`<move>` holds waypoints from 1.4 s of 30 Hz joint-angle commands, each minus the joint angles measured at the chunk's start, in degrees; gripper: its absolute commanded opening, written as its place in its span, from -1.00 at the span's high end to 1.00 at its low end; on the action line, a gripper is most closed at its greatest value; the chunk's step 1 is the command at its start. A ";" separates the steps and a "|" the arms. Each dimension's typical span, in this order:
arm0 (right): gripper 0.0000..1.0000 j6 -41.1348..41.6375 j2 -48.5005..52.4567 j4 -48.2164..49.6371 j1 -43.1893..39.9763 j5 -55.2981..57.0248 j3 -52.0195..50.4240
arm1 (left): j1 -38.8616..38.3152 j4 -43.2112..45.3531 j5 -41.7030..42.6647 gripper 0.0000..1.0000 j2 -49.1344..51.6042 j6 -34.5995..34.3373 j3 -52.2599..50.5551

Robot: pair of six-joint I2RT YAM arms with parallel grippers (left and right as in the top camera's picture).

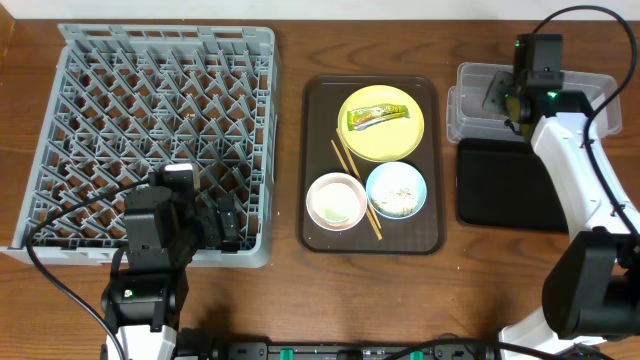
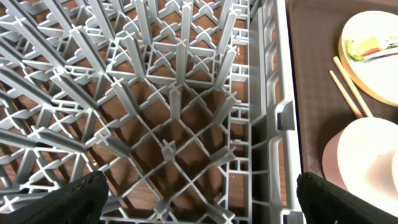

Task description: Sort waste into correct bins and load items into the dishwasher

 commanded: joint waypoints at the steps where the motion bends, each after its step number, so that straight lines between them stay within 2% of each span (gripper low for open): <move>1: -0.27 -0.81 -0.44 1.20 -0.83 0.11 0.70 | -0.24 0.00 -0.09 -0.98 -0.11 -0.70 1.42; 2: -0.43 -2.47 -0.44 1.77 -0.83 -0.83 0.70 | -0.24 0.00 -0.09 -0.98 -0.11 -0.70 1.42; 3: -0.51 -4.07 -0.44 2.38 -0.74 -2.36 0.70 | -0.24 0.00 -0.09 -0.98 -0.11 -0.70 1.42; 10: -0.65 -26.69 -0.44 7.10 2.36 -27.12 0.70 | -0.24 0.02 -0.09 -0.98 -0.11 -0.70 1.44; 14: -0.88 -40.28 -0.42 8.50 8.87 -28.20 0.70 | -0.24 0.00 -0.09 -0.99 -0.11 -0.70 1.42; 19: -0.88 -51.63 0.00 9.73 14.51 -28.02 0.70 | -0.24 0.00 -0.09 -0.98 -0.11 -0.70 1.42; 25: -0.92 -53.05 4.28 14.60 18.67 -22.51 0.70 | -0.24 0.00 -0.09 -0.98 -0.11 -0.70 1.42; 42: -0.98 -52.83 22.32 20.59 19.10 -21.46 0.70 | -0.24 -0.04 -0.09 -0.98 -0.11 -0.70 1.42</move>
